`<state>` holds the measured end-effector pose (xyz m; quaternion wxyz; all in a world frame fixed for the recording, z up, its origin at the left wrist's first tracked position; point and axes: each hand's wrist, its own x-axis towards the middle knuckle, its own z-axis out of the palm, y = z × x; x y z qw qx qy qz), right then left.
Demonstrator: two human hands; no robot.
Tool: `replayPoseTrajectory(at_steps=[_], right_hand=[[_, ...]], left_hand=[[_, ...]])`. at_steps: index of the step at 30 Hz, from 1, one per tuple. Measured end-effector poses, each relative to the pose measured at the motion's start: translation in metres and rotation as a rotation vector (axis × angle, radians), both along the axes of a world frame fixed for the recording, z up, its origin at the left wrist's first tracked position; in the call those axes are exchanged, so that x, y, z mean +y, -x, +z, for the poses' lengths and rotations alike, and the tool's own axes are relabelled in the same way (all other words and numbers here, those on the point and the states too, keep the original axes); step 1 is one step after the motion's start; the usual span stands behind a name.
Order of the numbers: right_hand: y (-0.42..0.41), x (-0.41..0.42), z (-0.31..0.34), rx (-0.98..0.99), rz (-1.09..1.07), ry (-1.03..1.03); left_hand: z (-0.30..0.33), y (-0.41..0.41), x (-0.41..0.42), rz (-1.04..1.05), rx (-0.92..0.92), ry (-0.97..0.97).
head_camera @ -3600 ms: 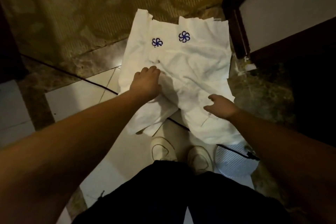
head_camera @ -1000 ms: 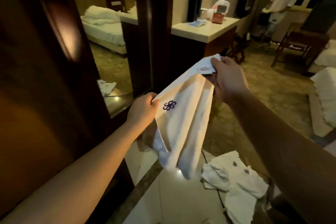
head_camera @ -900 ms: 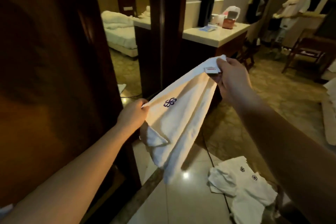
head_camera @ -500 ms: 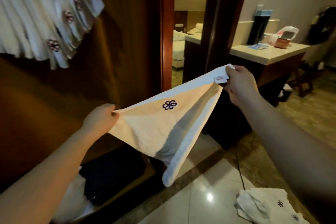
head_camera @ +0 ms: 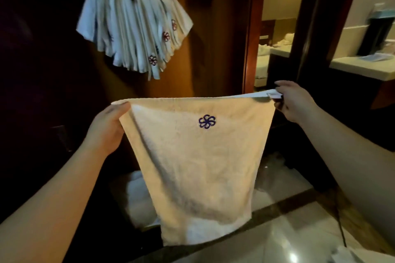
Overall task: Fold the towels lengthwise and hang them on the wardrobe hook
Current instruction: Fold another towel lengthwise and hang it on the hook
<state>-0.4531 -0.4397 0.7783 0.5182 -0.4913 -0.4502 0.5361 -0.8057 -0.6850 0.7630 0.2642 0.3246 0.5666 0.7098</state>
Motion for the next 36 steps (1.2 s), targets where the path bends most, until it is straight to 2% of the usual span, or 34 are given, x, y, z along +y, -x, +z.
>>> replayPoseTrajectory(at_steps=[3, 5, 7, 9, 12, 14, 16, 22, 25, 28, 32, 36], right_hand=[[-0.001, -0.013, -0.002, 0.1, 0.338, 0.07], [-0.002, -0.019, -0.005, 0.101, 0.52, 0.085], [0.007, -0.026, -0.009, -0.199, 0.602, -0.007], [0.023, -0.035, -0.013, -0.503, 0.524, -0.145], [0.042, -0.052, -0.017, -0.738, 0.359, -0.265], [0.054, -0.058, -0.023, -0.651, 0.403, -0.276], [0.066, -0.063, -0.031, -0.453, 0.458, -0.232], [0.091, -0.086, -0.062, 0.119, 0.485, 0.067], [0.096, -0.1, -0.078, 0.274, 0.5, 0.296], [0.098, -0.123, -0.088, 0.424, 0.58, 0.363], [0.108, -0.163, -0.094, 0.509, 0.575, 0.359], [0.123, -0.212, -0.089, 0.256, 0.436, 0.121]], left_hand=[[0.013, 0.008, -0.023, 0.004, -0.1, -0.032], [0.018, 0.011, -0.039, 0.054, -0.141, 0.003], [0.023, 0.015, -0.054, 0.091, -0.172, 0.046], [0.025, 0.02, -0.067, 0.111, -0.187, 0.085], [0.022, 0.028, -0.083, 0.144, -0.206, 0.117], [0.018, 0.032, -0.094, 0.162, -0.228, 0.144], [0.014, 0.036, -0.102, 0.179, -0.274, 0.17], [0.002, 0.035, -0.114, 0.228, -0.491, 0.175], [-0.007, 0.026, -0.116, 0.261, -0.557, 0.126], [-0.02, 0.005, -0.115, 0.309, -0.6, 0.047], [-0.035, -0.044, -0.104, 0.299, -0.598, 0.004], [-0.046, -0.088, -0.088, 0.276, -0.489, -0.012]])
